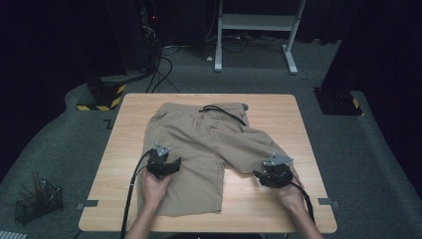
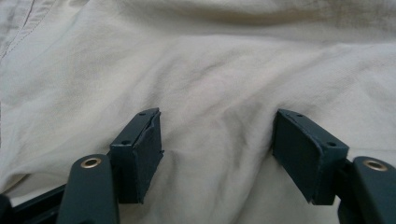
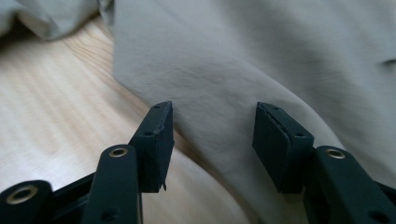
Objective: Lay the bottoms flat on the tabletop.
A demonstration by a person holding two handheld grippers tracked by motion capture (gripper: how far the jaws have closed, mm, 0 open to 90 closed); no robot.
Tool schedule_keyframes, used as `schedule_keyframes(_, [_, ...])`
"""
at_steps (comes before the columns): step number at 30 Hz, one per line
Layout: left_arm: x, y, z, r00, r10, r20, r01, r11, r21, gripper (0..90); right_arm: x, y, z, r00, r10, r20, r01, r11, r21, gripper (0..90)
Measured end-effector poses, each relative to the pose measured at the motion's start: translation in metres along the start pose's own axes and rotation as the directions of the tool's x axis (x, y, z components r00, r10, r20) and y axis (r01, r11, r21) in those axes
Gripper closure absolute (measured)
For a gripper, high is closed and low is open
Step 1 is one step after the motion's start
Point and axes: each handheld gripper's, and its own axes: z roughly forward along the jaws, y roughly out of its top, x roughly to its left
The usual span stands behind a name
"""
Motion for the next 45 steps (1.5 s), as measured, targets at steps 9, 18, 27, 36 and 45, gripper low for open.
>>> schedule_keyframes(9, [0.000, 0.000, 0.000, 1.0000, 0.000, 0.000, 0.000, 1.0000, 0.000, 32.5, 0.001, 0.009, 0.001, 0.9980, -0.047, -0.042, 0.046, 0.998, -0.038, 89.4])
schedule_keyframes(18, [0.000, 0.000, 0.000, 1.0000, 0.001, -0.001, -0.001, 1.0000, -0.001, 32.5, -0.016, 0.049, -0.027, 0.9999, -0.016, -0.004, 0.015, 0.987, -0.160, 89.4])
schedule_keyframes(27, [0.000, 0.000, 0.000, 1.0000, 0.002, 0.001, -0.002, 1.0000, -0.001, 32.6, -0.069, 0.065, 0.034, 0.9819, 0.167, 0.090, -0.166, 0.986, -0.020, 88.8])
schedule_keyframes(36, [0.000, 0.000, 0.000, 1.0000, 0.005, 0.002, -0.005, 1.0000, 0.000, 32.6, -0.066, 0.057, 0.023, 0.9679, 0.224, 0.114, -0.220, 0.974, -0.044, 67.5])
schedule_keyframes(45, [0.000, 0.000, 0.000, 1.0000, 0.004, 0.001, -0.004, 1.0000, 0.000, 32.6, 0.003, 0.042, -0.010, 0.9949, 0.016, 0.100, -0.007, 0.996, -0.085, 66.5])
